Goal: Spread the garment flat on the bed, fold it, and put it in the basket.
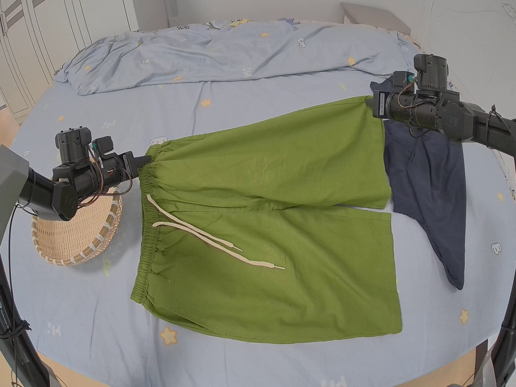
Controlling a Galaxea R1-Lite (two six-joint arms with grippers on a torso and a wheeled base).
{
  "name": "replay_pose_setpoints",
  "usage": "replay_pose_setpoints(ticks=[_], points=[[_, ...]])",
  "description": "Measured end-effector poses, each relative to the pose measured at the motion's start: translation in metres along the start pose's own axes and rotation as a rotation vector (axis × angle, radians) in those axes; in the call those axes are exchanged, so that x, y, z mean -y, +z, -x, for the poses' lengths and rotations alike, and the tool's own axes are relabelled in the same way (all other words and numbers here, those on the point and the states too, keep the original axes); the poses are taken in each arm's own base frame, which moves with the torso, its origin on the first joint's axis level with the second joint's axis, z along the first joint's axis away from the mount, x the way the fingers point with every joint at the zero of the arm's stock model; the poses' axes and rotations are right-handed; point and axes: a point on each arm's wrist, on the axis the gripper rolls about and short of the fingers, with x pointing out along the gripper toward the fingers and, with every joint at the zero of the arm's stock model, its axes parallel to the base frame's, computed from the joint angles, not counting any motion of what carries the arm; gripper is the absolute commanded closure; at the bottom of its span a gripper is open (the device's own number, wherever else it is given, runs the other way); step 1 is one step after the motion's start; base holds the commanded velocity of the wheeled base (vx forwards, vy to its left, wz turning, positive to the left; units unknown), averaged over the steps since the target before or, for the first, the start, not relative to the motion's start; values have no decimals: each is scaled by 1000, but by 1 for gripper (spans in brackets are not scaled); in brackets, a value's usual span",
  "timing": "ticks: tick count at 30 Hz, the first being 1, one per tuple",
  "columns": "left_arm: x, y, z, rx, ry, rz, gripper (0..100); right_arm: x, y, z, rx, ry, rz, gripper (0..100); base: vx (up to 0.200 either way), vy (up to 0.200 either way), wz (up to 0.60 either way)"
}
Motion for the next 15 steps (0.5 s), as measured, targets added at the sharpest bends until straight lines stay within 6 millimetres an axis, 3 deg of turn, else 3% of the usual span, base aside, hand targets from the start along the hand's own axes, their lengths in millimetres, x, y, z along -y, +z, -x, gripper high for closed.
replay_pose_setpoints(ticks=[15], points=[[-5,2,-10,17,-3,-10,100,10,-38,-37,-83,-53,-3,100,0,0,0]])
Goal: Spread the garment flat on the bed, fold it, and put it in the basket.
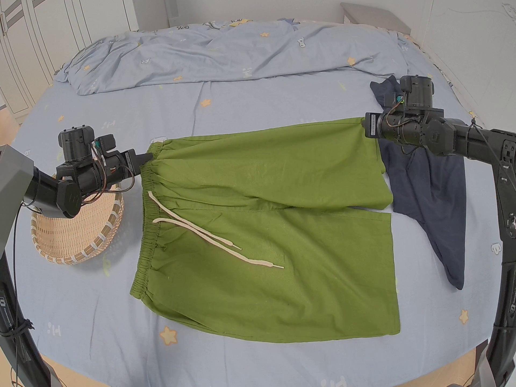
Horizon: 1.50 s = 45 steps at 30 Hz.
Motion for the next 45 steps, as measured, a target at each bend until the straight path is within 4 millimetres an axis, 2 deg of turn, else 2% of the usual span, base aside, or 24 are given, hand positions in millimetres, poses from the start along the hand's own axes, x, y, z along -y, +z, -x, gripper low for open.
replay_pose_setpoints(ticks=[11,17,22,26,31,43,44,45], points=[[0,3,-1,15,-4,-8,100,3,-24,-21,-47,-36,-8,100,0,0,0],[-1,3,-1,16,-4,-9,100,-1,-13,-20,44,-52,-1,100,0,0,0],[-1,2,-1,16,-4,-9,100,-14,13,-5,206,-41,10,100,0,0,0],[-1,2,-1,16,-4,-9,100,-21,22,5,292,-27,15,100,0,0,0],[-1,2,-1,15,-4,-10,100,-21,18,8,283,-29,16,100,0,0,0],[-1,3,-1,20,-3,-12,100,-10,-1,-9,242,-51,12,100,0,0,0],[-1,3,-2,21,-3,-13,0,-10,-2,-10,237,-54,11,0,0,0,0],[-1,3,-2,20,-3,-12,0,-9,-4,-12,231,-55,11,0,0,0,0]])
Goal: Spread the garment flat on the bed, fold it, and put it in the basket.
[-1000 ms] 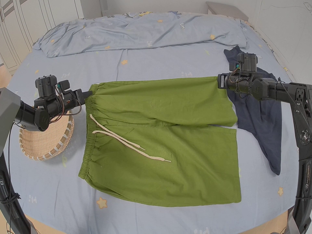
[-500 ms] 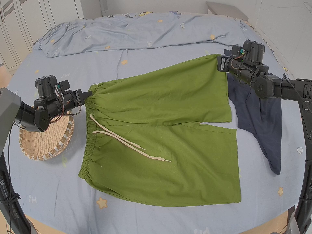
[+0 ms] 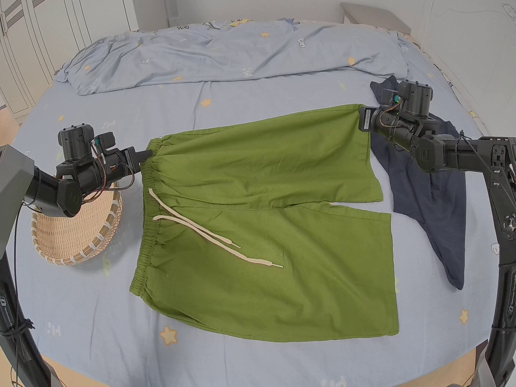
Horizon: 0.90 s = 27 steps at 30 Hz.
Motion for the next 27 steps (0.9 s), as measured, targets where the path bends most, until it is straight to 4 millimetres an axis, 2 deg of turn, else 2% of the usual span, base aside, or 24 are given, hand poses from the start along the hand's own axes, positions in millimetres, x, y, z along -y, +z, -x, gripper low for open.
replay_pose_setpoints(ticks=[12,17,22,27], points=[[3,-1,-1,10,-9,-9,0,-2,-5,-3,-11,3,1,0,0,0,0],[12,2,7,18,-20,-15,0,-1,-1,0,-6,1,-1,0,0,0,0],[33,4,26,10,-41,4,0,2,5,15,-40,-6,-14,0,0,0,0],[54,1,54,-13,-58,75,0,4,-5,45,-146,-12,-72,0,0,0,0]])
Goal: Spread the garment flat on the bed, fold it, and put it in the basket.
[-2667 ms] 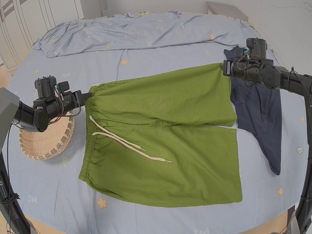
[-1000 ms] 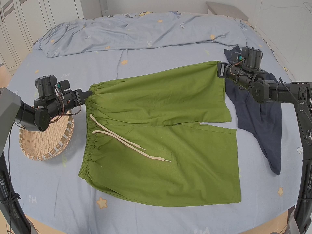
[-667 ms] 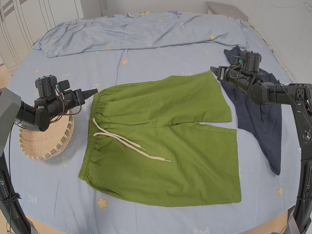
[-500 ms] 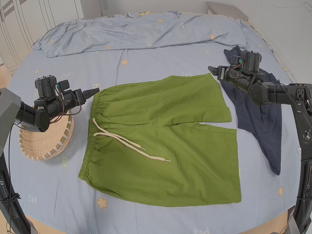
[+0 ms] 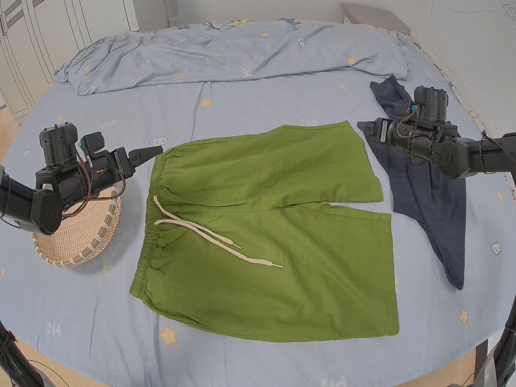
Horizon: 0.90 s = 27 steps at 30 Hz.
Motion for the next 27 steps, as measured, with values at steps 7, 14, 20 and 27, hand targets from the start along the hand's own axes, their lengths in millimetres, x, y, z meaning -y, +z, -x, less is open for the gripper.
replay_pose_setpoints(ticks=[7,14,20,27], points=[[22,-21,43,-55,6,116,0,4,-33,52,-166,14,-100,0,0,0,0],[36,-61,93,-146,40,244,0,5,-74,121,-327,65,-224,0,0,0,0],[47,-105,138,-257,39,382,0,5,-114,182,-470,146,-343,0,0,0,0],[54,-151,179,-396,16,519,0,6,-154,235,-581,213,-436,0,0,0,0]])
